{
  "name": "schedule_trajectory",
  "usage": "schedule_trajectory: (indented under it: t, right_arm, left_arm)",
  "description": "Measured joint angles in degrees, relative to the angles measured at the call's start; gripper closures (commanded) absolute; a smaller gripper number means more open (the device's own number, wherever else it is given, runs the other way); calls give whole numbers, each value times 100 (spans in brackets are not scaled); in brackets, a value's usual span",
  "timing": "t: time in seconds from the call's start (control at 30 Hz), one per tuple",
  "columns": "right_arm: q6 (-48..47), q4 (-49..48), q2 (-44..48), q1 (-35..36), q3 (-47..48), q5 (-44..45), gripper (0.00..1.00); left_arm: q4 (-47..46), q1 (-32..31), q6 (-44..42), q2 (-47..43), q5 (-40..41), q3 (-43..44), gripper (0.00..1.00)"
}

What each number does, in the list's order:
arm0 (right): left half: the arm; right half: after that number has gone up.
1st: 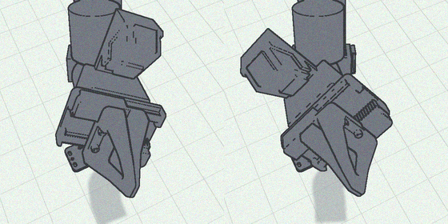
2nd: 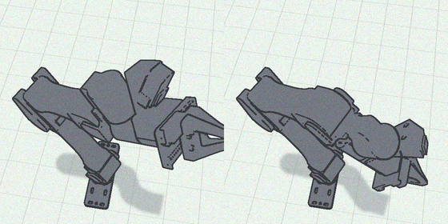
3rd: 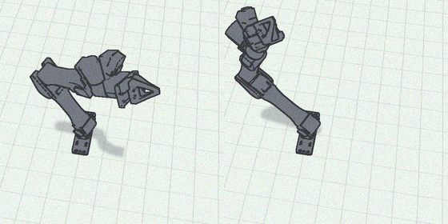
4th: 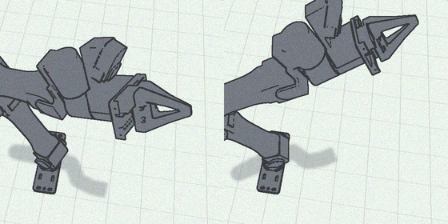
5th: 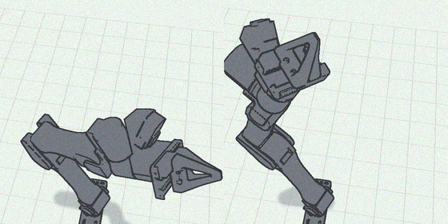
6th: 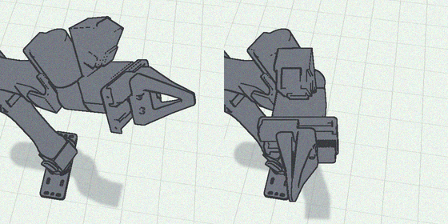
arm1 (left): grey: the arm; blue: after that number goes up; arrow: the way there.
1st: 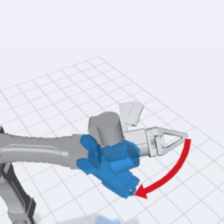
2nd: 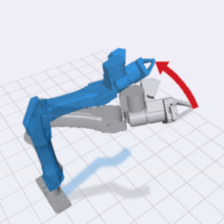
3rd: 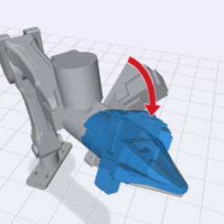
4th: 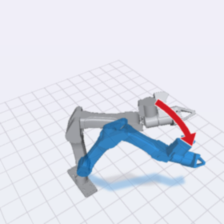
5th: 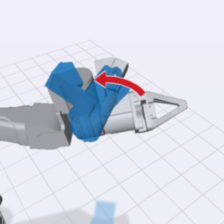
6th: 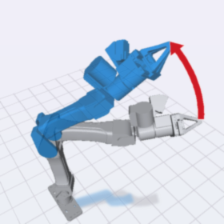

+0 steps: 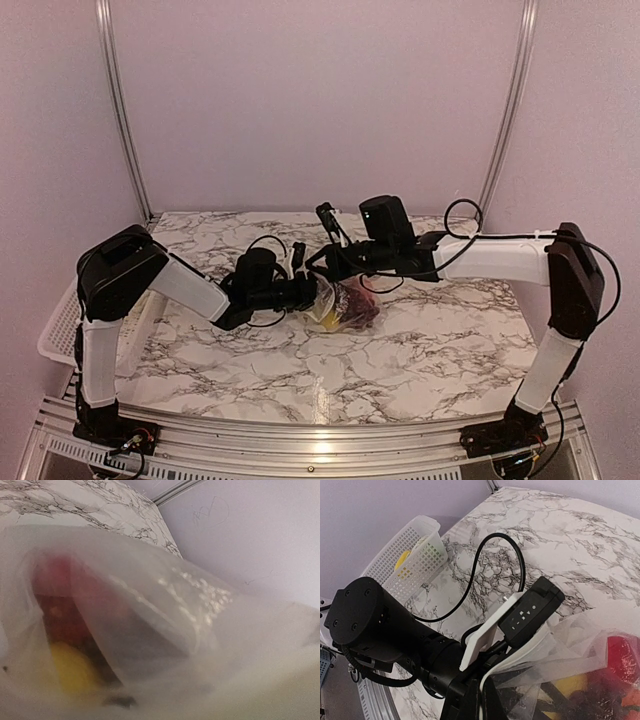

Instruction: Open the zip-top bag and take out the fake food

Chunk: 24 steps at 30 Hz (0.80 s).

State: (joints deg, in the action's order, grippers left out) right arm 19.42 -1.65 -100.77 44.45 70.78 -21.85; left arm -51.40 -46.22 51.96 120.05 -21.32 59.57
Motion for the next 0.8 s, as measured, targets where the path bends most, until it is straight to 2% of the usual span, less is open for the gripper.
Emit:
schedule_trajectory:
  t: [0.1,0.23,0.47,0.8]
  right_arm:
    - [-4,4,37,-2,-39,39,100]
    - [-20,2,61,-24,-94,52,100]
    - [-20,-2,164,-105,-214,57,100]
    - [-20,-7,269,-179,-302,122,100]
  left_arm:
    - [116,-13,-59,92,33,133,65]
    - [201,-22,-94,111,22,153,84]
    - [192,-28,-101,48,-120,125,100]
    - [664,-28,-358,-1036,-96,-297,100]
